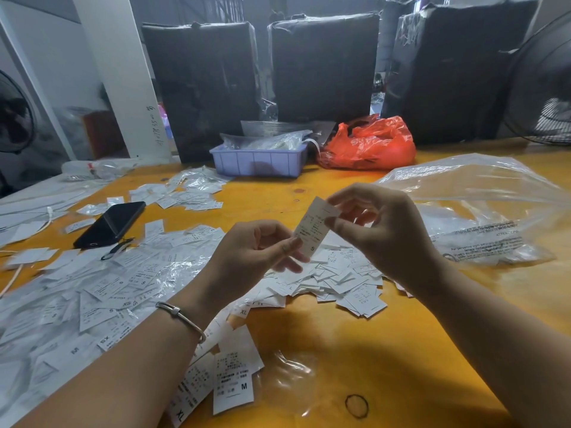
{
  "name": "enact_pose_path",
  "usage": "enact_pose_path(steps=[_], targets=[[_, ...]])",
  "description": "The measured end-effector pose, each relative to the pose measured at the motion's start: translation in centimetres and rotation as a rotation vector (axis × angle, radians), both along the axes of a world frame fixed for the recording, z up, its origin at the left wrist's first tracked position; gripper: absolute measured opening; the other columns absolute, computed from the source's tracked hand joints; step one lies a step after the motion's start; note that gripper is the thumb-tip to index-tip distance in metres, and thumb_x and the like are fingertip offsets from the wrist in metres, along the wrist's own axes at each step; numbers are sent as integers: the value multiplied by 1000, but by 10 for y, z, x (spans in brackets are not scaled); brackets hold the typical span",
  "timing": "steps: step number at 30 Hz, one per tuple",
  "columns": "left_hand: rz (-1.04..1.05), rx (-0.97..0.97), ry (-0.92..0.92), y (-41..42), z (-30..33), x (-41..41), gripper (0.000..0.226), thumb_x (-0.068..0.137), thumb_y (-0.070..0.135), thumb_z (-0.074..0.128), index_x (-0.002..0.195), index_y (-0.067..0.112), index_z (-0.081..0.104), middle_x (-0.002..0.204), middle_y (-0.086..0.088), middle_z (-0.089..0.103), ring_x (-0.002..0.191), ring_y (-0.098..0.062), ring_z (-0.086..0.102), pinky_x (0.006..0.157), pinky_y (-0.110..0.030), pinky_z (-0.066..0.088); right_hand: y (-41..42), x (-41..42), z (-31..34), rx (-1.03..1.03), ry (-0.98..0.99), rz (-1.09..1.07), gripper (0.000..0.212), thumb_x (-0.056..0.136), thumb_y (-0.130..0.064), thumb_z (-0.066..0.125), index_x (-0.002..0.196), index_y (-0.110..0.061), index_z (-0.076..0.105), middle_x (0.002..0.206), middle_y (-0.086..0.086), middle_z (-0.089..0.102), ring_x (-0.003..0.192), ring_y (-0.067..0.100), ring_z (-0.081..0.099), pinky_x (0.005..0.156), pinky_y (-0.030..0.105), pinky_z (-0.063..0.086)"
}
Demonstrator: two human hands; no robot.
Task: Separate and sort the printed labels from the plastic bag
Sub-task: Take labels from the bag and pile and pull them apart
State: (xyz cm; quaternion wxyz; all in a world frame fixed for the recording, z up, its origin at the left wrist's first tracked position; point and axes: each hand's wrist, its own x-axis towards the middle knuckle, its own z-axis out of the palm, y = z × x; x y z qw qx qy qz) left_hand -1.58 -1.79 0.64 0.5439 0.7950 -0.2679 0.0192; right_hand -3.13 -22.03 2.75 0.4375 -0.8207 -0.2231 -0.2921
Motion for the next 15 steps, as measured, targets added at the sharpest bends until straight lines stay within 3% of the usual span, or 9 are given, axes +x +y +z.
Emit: enact_pose_path(steps=[8, 15], targets=[[35, -116, 71, 2, 3, 0, 29, 83, 31, 62, 95, 6, 68, 85, -3, 77, 75, -19, 74, 62, -22, 57, 2, -2, -3, 167, 101, 50, 31, 78, -4, 74, 107, -12, 66, 77, 3, 73, 68, 17, 70, 68, 37, 59], [79, -199, 127, 2, 3, 1, 28, 78, 33, 68, 92, 9, 70, 84, -3, 77, 76, -19, 74, 60, -18, 56, 6, -2, -7, 225, 149, 96, 22, 82, 4, 65, 96, -11, 72, 82, 5, 73, 68, 14, 70, 63, 29, 59]])
